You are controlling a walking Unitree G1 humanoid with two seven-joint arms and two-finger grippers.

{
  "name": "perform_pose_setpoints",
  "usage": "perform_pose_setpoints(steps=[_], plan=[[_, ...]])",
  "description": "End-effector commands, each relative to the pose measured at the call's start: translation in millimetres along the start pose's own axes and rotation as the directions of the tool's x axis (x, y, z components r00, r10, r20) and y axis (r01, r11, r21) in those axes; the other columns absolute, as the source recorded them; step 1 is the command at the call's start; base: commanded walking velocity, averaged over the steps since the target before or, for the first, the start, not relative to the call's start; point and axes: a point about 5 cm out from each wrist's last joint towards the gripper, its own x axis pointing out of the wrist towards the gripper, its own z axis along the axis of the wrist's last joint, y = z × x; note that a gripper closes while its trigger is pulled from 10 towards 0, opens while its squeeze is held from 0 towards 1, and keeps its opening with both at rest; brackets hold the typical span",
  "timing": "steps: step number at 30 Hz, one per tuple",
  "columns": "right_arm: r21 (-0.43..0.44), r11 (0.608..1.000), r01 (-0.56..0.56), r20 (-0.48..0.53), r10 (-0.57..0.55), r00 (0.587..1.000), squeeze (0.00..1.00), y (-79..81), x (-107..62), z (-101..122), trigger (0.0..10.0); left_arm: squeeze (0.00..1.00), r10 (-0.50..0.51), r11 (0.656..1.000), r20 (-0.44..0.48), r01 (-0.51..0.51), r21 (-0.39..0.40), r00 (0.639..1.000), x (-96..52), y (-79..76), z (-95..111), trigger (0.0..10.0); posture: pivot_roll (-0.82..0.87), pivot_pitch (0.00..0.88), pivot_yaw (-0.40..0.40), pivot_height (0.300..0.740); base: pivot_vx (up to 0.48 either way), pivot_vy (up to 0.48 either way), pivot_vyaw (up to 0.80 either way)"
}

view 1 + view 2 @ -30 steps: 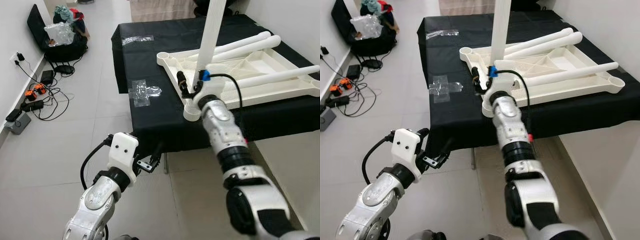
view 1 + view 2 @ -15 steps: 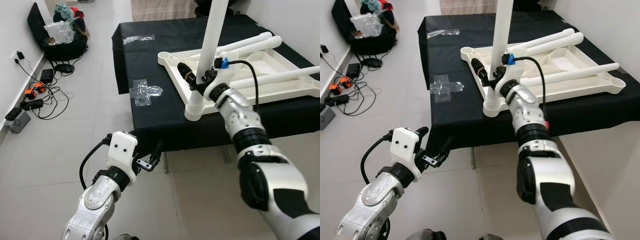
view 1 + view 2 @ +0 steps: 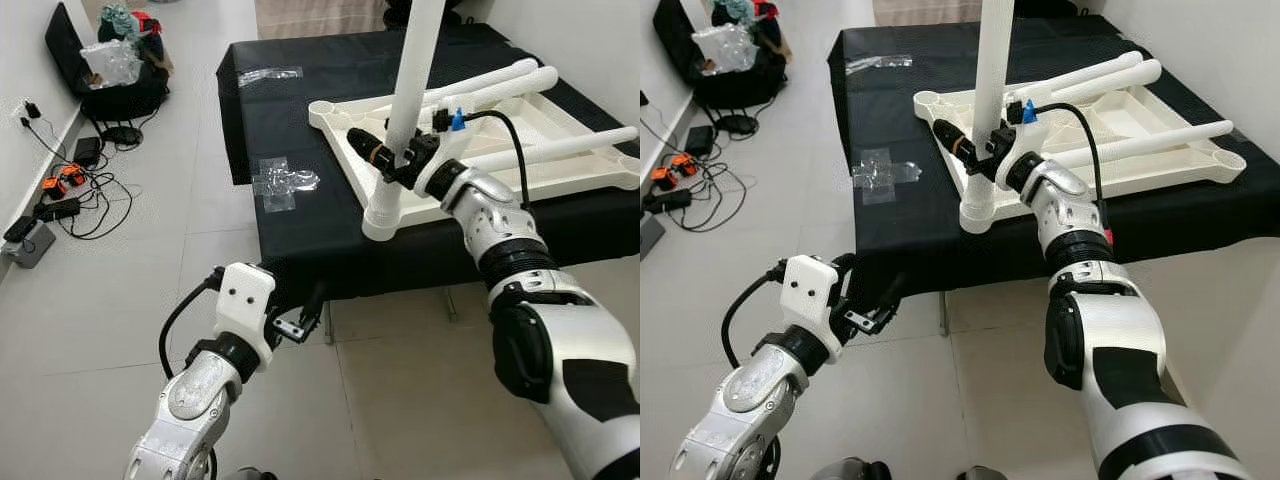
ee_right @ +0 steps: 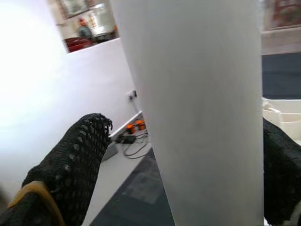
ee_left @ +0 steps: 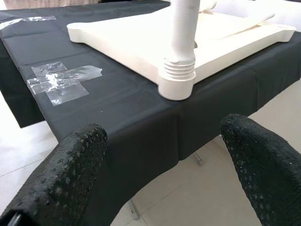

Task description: Building children table

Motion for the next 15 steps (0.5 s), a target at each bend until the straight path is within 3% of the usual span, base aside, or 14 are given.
perform_pose_setpoints(steps=[1, 4, 5, 8, 9, 15], plan=[[-0.021, 0.99, -0.137, -0.027, 0.137, 0.99, 0.0, 16.6, 12.7, 1.8, 10.0, 0.0, -0.002, 1.0, -0.011, 0.002, 0.0, 1.0, -1.9, -1.2, -1.8, 10.0, 0.04, 0.09, -0.065, 0.74, 0.0, 0.0, 0.0], [-0.025, 0.988, -0.155, -0.037, 0.154, 0.987, 0.0, 17.6, 12.9, 1.3, 10.0, 0.0, -0.003, 1.0, -0.01, 0.003, 0.0, 1.0, -1.7, -1.5, -1.7, 10.0, 0.04, 0.09, -0.065, 0.74, 0.0, 0.0, 0.0], [-0.043, 0.984, -0.173, -0.053, 0.171, 0.984, 0.0, 18.7, 12.9, 0.1, 3.7, 0.0, -0.005, 1.0, -0.01, 0.005, 0.0, 1.0, -1.5, -2.1, -1.7, 10.0, 0.04, 0.083, -0.067, 0.74, 0.0, 0.0, 0.0], [-0.068, 0.983, -0.172, -0.061, 0.168, 0.984, 0.0, 18.9, 13.5, 0.2, 3.7, 0.0, -0.006, 1.0, -0.009, 0.006, 0.0, 1.0, -1.5, -2.5, -1.7, 10.0, 0.04, 0.081, -0.066, 0.74, 0.0, 0.0, 0.0], [-0.094, 0.984, -0.149, -0.061, 0.144, 0.988, 0.0, 18.4, 15.0, 1.9, 0.0, 0.0, -0.007, 1.0, -0.009, 0.007, 0.0, 1.0, -1.4, -2.7, -1.7, 10.0, 0.04, 0.077, -0.07, 0.74, 0.0, 0.0, 0.0], [-0.154, 0.987, -0.054, -0.056, 0.046, 0.997, 0.0, 15.2, 17.2, 2.9, 0.0, 0.0, -0.006, 1.0, -0.011, 0.006, 0.007, 1.0, -1.3, -2.2, -2.2, 10.0, 0.05, 0.074, -0.071, 0.74, 0.0, 0.0, 0.0]])
